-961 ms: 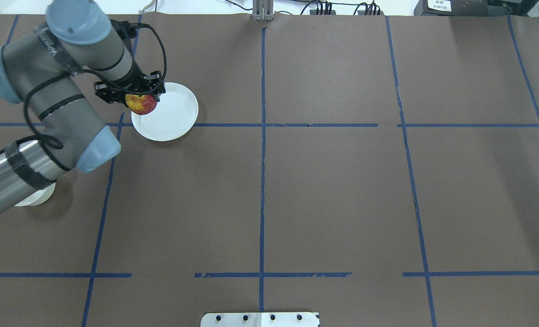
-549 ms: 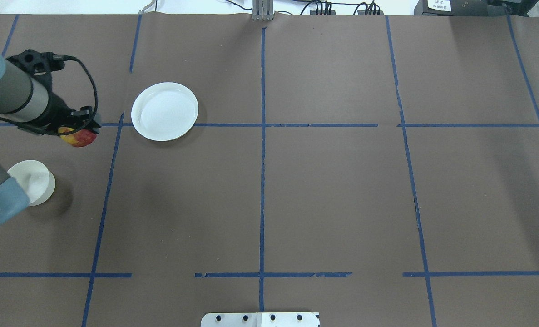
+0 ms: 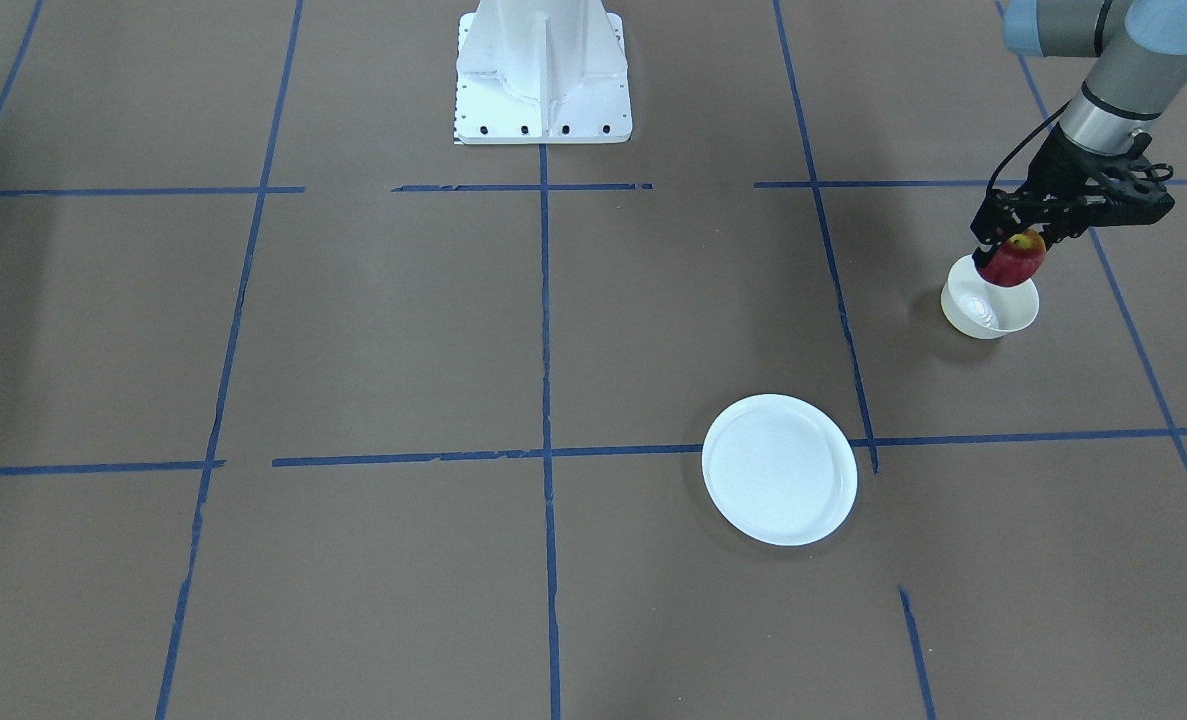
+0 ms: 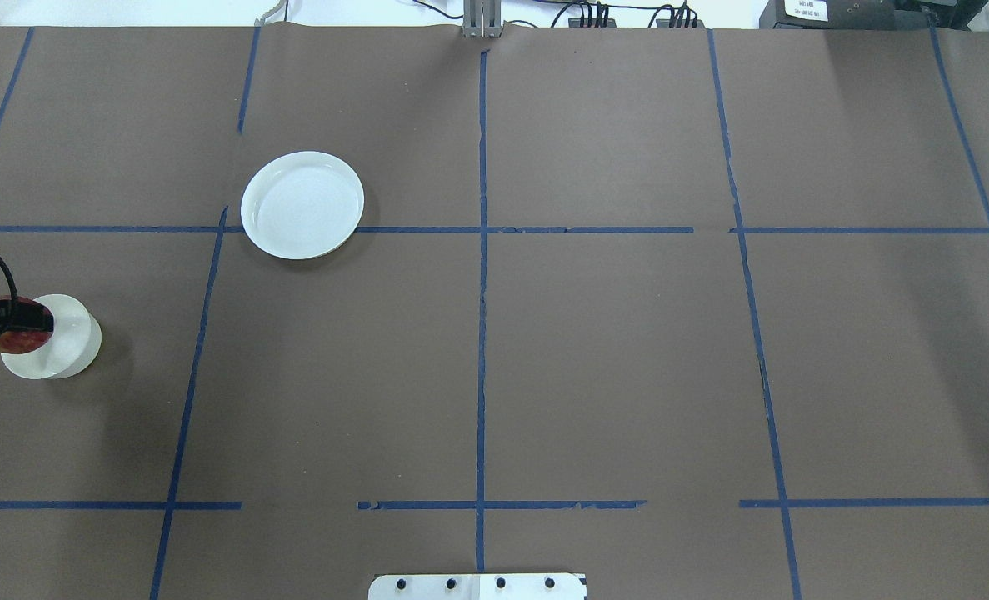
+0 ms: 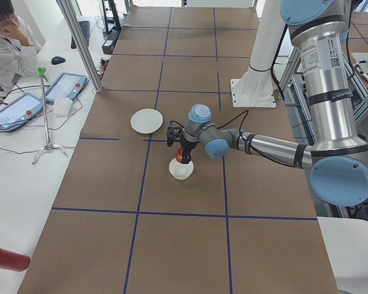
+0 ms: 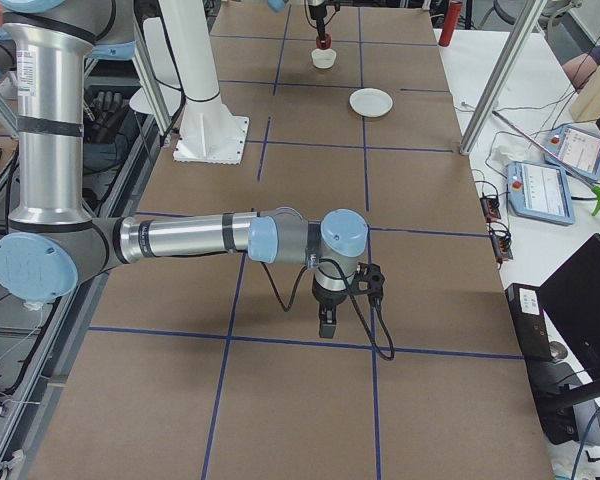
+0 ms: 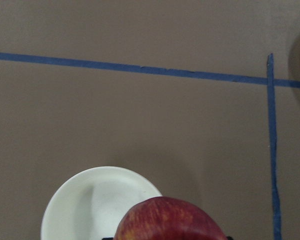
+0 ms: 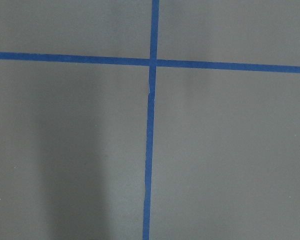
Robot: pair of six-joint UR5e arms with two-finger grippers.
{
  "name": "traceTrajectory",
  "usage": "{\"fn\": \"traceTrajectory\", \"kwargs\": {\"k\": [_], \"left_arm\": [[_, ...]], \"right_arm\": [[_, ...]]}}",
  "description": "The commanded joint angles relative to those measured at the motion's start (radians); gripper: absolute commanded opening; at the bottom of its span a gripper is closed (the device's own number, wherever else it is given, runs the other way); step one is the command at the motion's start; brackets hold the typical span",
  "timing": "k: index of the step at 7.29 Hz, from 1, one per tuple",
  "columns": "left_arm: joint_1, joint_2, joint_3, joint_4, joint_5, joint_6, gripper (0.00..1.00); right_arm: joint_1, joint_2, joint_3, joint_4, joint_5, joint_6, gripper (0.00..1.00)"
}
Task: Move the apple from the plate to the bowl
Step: 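Lift the apple with the left gripper and carry it over the white bowl, then lower the apple into the white bowl with the left gripper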
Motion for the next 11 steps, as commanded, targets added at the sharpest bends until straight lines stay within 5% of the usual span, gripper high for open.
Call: {"fn": "traceTrajectory", "kwargs": {"k": [1, 3, 8, 9, 11], "left_arm": [[0.006, -0.070, 0.089, 0.006, 0.000, -0.002, 0.00], [0.008, -0.128, 0.100, 0.112, 0.002, 0.005, 0.00], [0.014, -0.125, 0.142, 0.104, -0.007, 0.008, 0.00], [0.014, -0.125, 0.142, 0.103, -0.009, 0.008, 0.12], [0.019, -0.126, 0.142, 0.104, -0.010, 0.007, 0.68]], "right_arm": [[0.000, 0.000, 0.000, 0.000, 0.000, 0.000, 1.00], [0.000, 0.000, 0.000, 0.000, 0.000, 0.000, 1.00], [0.000, 0.000, 0.000, 0.000, 0.000, 0.000, 1.00], [0.000, 0.000, 0.000, 0.000, 0.000, 0.000, 1.00], [0.000, 0.000, 0.000, 0.000, 0.000, 0.000, 1.00]]}}
